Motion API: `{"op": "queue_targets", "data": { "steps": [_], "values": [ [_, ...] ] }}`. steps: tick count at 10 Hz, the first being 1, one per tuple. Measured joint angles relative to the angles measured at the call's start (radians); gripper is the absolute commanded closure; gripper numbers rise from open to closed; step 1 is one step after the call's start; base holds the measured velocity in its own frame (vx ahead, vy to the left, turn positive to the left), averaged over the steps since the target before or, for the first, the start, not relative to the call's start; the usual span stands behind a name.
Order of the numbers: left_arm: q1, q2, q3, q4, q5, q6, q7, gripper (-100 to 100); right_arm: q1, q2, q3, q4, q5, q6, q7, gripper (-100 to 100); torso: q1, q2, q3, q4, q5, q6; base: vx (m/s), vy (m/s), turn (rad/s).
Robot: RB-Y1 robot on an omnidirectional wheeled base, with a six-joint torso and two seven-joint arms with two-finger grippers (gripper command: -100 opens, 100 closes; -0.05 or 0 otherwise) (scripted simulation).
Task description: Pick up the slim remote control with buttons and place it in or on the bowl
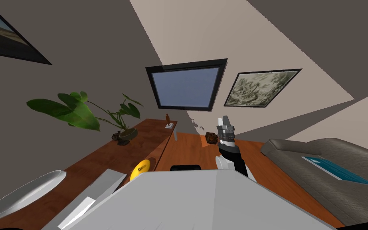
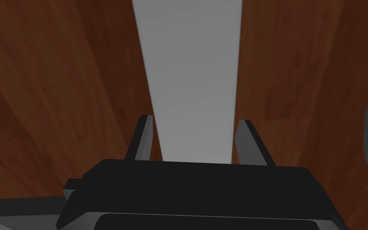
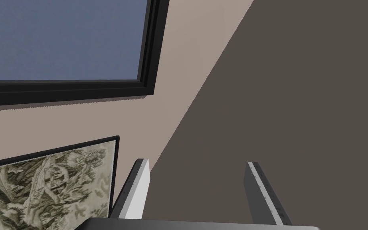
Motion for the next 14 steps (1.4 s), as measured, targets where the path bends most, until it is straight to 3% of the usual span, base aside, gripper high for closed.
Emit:
{"op": "queue_targets", "data": {
  "steps": [3, 7, 9, 14],
  "values": [
    [0.066, 0.057, 0.037, -0.032, 0.034, 0.013, -0.031, 100, 0.000, 0.000, 0.000, 0.000, 0.000, 0.000, 0.000, 0, 0.002, 0.000, -0.001, -0.001, -0.001, 0.000, 0.053, -0.078, 0.009],
    [0.108, 0.146, 0.036, -0.024, 0.083, -0.004, -0.032, 100, 0.000, 0.000, 0.000, 0.000, 0.000, 0.000, 0.000, 0, 0.001, 0.001, -0.001, -0.002, -0.003, 0.000, 0.015, -0.077, 0.037],
    [0.114, 0.183, 0.016, -0.007, 0.111, -0.042, -0.019, 100, 0.000, 0.000, 0.000, 0.000, 0.000, 0.000, 0.000, 0, 0.001, 0.005, 0.002, -0.001, -0.002, -0.001, -0.056, -0.044, 0.054],
    [0.143, 0.270, 0.001, -0.094, 0.178, -0.108, -0.011, 100, 0.000, 0.000, 0.000, 0.000, 0.000, 0.000, 0.000, 0, 0.010, 0.013, 0.007, 0.002, 0.000, -0.002, -0.119, 0.026, 0.067]
  ]
}}
